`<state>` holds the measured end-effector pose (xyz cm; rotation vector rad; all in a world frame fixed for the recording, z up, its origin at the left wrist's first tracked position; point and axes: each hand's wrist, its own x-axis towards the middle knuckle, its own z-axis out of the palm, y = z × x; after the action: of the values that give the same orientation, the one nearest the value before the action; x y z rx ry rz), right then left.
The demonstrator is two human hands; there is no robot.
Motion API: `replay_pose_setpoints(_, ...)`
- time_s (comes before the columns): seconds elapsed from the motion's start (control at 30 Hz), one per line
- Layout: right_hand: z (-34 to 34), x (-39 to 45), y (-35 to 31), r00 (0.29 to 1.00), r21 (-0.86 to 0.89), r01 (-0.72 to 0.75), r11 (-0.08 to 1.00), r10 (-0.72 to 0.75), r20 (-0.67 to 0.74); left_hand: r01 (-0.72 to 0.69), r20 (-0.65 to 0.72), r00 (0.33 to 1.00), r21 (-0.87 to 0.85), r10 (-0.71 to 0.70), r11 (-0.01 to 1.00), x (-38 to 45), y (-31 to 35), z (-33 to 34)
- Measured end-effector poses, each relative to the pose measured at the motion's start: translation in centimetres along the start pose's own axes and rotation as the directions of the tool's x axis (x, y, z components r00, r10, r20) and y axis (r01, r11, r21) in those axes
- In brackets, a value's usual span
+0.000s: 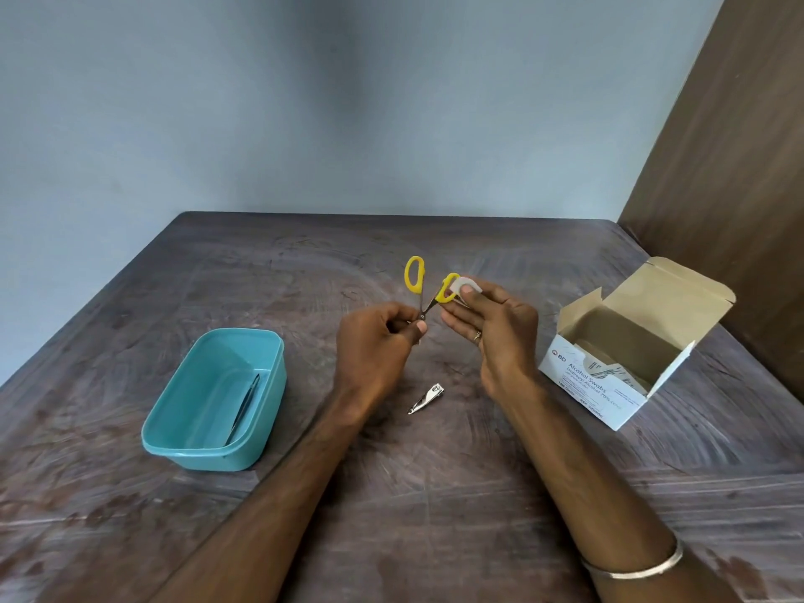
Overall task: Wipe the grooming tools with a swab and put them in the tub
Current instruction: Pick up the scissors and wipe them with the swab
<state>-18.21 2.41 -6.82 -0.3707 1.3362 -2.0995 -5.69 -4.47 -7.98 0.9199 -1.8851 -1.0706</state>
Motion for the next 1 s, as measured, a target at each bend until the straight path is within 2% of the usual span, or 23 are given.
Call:
replay_pose_setpoints(0.13,-0.2,0.5,0.1,0.987,-0.085,0.141,0.986,-0.147,-0.063,0.059,0.037,0.998,-0.102,-0.055,0.993,0.1,0.3,-0.3)
replay_pose_setpoints(0.2,-0.2,0.5,0.2,0.983,-0.123,0.167,0.978,-0.176,-0.06,0.057,0.064,0.997,-0.12,-0.049,0.991,0.0,0.5,-0.3)
replay_pose_setpoints(0.33,0.1,0.1,0.3,0.997,-0.041,-0.036,0.999,0.039,0.063,0.039,0.028,0.999,-0.084,-0.037,0.996,0.0,0.3,-0.2)
replay_pose_setpoints(0.43,0.3,-0.2,0.5,0.965,0.036,-0.169,0.985,0.157,0.212,0.007,-0.01,1.0,-0.031,-0.007,0.999,0.3,-0.1,-0.2)
replay_pose_setpoints(0.57,0.5,-0.6,0.6,0.924,0.008,-0.23,0.973,0.216,0.316,-0.032,-0.027,0.999,0.048,0.034,0.998,0.3,-0.3,-0.2)
replay_pose_setpoints(0.73,0.2,-0.1,0.7,0.913,0.092,-0.285,0.954,0.241,0.329,-0.07,-0.033,0.997,0.12,0.075,0.99,0.3,-0.3,-0.1)
replay_pose_setpoints(0.9,-0.2,0.6,0.7,0.949,0.103,-0.211,0.972,0.178,0.261,-0.057,-0.026,0.998,0.15,0.062,0.987,0.3,-0.3,-0.2)
replay_pose_setpoints(1.0,-0.4,0.7,0.5,0.983,-0.029,-0.032,0.999,0.037,0.181,-0.057,0.0,0.998,0.2,0.058,0.978,0.2,-0.1,-0.3)
